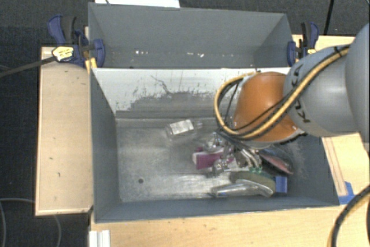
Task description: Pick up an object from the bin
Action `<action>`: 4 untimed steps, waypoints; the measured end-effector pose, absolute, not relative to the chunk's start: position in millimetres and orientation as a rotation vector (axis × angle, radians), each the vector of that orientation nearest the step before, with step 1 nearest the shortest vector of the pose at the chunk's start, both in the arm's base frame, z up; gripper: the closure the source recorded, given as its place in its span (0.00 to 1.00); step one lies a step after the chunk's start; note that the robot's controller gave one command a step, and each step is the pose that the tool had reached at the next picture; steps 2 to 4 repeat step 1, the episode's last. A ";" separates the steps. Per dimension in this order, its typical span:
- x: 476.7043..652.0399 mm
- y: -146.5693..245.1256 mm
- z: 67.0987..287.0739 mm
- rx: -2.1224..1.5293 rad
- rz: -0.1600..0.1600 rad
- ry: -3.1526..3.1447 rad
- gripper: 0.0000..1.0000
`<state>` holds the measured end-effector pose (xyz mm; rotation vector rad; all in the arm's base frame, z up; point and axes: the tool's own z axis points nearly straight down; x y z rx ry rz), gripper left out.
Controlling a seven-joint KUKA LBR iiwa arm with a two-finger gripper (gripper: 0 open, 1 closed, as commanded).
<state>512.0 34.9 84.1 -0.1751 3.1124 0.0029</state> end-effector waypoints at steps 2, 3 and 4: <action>524.1 21.2 255.9 -0.322 -0.001 3.115 1.00; 524.1 21.2 255.9 -0.322 -0.001 3.115 1.00; 524.1 21.2 255.9 -0.322 -0.001 3.115 1.00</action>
Offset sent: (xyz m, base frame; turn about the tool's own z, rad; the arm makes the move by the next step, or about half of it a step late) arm 0.0100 -0.0134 0.1673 -0.0953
